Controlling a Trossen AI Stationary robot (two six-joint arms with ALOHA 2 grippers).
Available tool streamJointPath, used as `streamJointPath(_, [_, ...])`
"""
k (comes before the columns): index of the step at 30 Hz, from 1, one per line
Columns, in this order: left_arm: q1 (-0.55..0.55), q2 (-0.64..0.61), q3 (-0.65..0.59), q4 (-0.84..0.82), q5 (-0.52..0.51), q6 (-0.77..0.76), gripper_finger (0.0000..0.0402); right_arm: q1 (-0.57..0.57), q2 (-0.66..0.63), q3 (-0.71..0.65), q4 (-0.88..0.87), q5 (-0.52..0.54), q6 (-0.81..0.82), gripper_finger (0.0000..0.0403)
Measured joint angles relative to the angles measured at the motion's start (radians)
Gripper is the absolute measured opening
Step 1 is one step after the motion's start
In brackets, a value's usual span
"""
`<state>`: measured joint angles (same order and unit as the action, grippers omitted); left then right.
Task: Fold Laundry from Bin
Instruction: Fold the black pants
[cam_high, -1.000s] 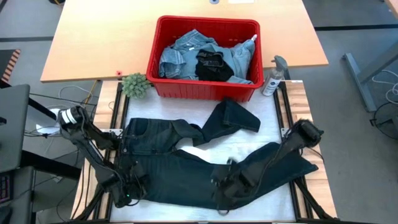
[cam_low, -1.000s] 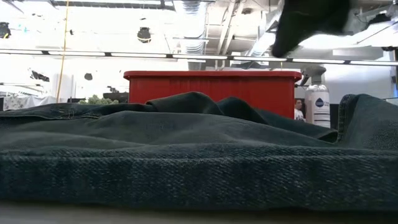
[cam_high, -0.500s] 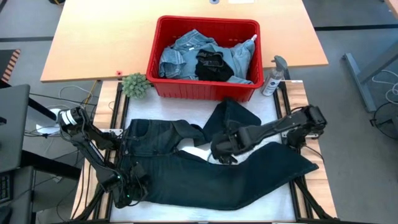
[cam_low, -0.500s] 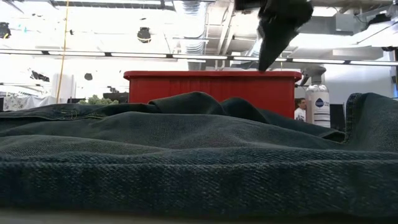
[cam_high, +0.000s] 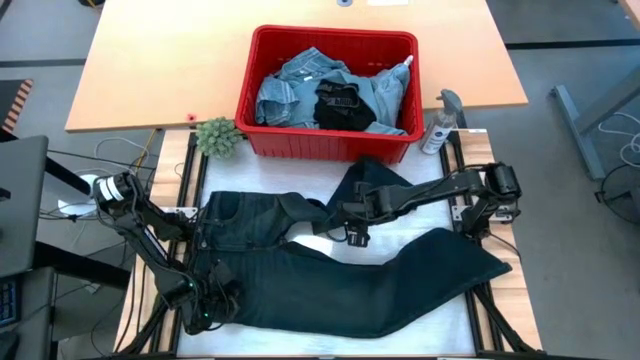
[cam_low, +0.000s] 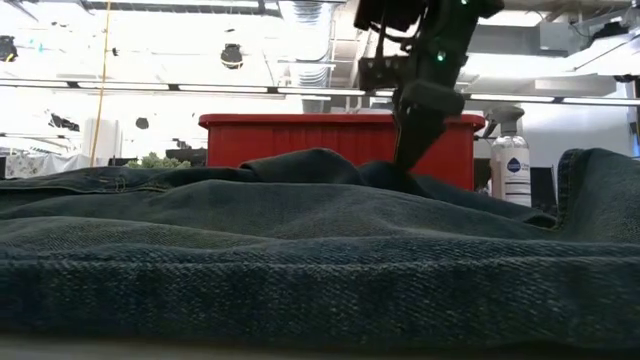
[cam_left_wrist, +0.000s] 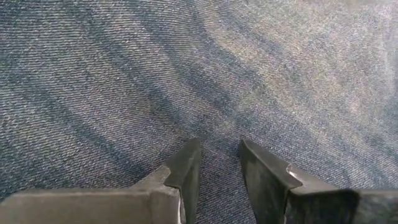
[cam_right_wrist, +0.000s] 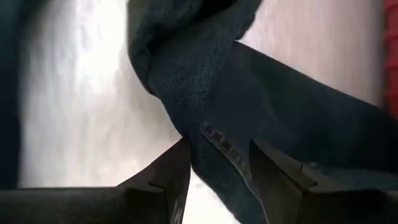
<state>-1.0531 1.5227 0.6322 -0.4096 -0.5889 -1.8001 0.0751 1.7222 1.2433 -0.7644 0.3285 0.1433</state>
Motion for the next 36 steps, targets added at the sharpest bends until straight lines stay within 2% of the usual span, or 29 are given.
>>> streamJointPath(3, [0.000, 0.000, 0.000, -0.001, -0.011, 0.000, 0.0105, -0.028, 0.000, -0.029, 0.006, -0.002, 0.051, 0.0130])
streamJointPath(7, [0.000, 0.001, 0.000, -0.002, -0.014, 0.000, 0.0105, -0.050, 0.000, -0.038, -0.001, -0.048, 0.066, 0.0024])
streamJointPath(12, [0.000, 0.001, 0.000, -0.003, -0.016, 0.009, 0.0105, -0.036, -0.006, 0.053, -0.147, -0.189, 0.074, 0.0016])
streamJointPath(19, [0.000, 0.001, 0.000, -0.003, -0.017, 0.012, 0.0105, -0.030, -0.003, 0.403, -0.570, -0.551, 0.117, 0.0016])
streamJointPath(21, [0.000, 0.001, 0.000, -0.003, -0.018, 0.013, 0.0105, -0.042, -0.002, 0.505, -0.659, -0.618, 0.153, 0.0016])
streamJointPath(25, [0.000, 0.001, 0.000, -0.003, -0.019, 0.011, 0.0105, -0.099, -0.003, 0.626, -0.735, -0.586, 0.171, 0.0016])
streamJointPath(29, [0.000, 0.001, 0.000, -0.003, -0.019, 0.009, 0.0105, -0.198, 0.003, 0.615, -0.692, -0.473, 0.176, 0.0018])
streamJointPath(33, [0.000, 0.001, 0.000, -0.003, -0.019, -0.003, 0.0105, -0.271, 0.027, 0.534, -0.606, -0.323, 0.144, 0.0063])
streamJointPath(36, [0.000, 0.000, 0.000, -0.003, -0.019, -0.016, 0.0105, -0.304, 0.052, 0.472, -0.575, -0.280, 0.067, 0.0106])
